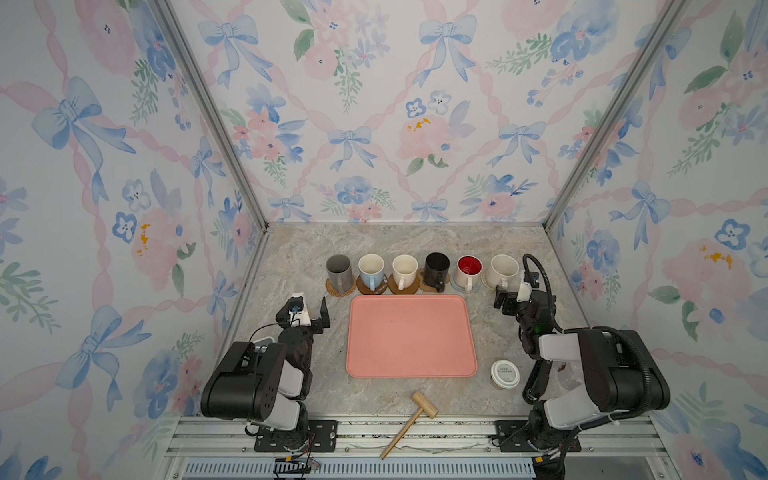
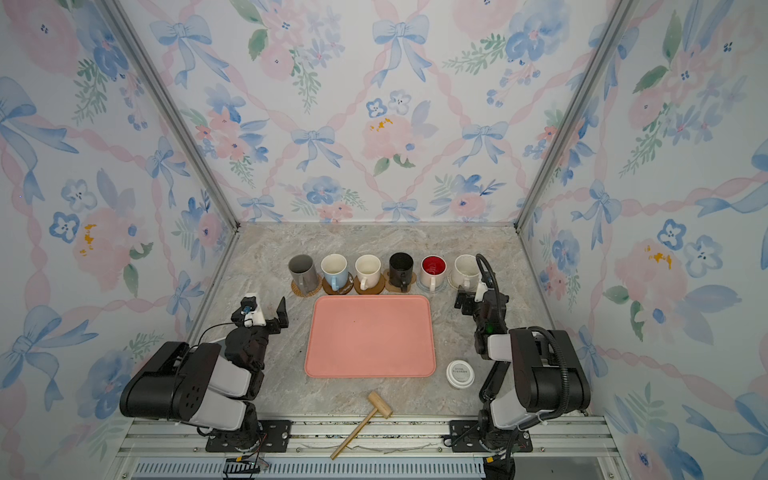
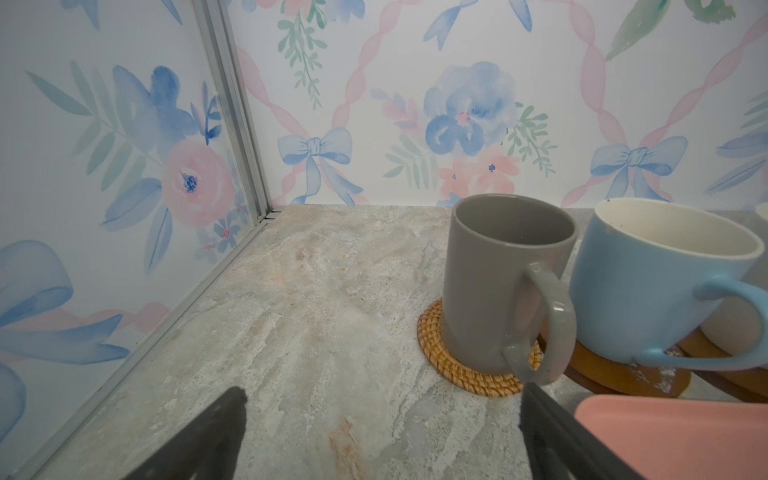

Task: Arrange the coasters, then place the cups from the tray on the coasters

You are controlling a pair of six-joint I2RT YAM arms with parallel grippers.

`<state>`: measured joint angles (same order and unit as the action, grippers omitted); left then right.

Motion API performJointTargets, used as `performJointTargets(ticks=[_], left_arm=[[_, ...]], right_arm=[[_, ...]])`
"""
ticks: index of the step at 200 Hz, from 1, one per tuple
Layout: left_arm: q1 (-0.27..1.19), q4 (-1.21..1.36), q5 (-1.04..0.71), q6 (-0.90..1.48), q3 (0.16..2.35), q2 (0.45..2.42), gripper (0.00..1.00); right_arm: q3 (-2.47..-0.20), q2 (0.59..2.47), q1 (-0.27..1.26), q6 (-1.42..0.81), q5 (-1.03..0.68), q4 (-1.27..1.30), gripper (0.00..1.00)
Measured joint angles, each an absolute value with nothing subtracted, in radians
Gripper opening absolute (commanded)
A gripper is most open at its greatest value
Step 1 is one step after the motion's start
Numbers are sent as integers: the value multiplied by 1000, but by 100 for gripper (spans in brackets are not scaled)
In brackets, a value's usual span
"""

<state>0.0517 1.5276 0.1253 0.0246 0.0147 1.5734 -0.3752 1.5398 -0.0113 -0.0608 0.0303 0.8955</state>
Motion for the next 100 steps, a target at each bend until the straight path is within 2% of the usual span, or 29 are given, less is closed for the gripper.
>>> performJointTargets(ticks=[57,100], left_arm=[[52,1606,101,18,15,1623,98],[52,1590,166,27,50,1609,98]], right_arm=[[-376,1540,1,-54,51,908,97],[-376,1539,35,-32,92,902,97]])
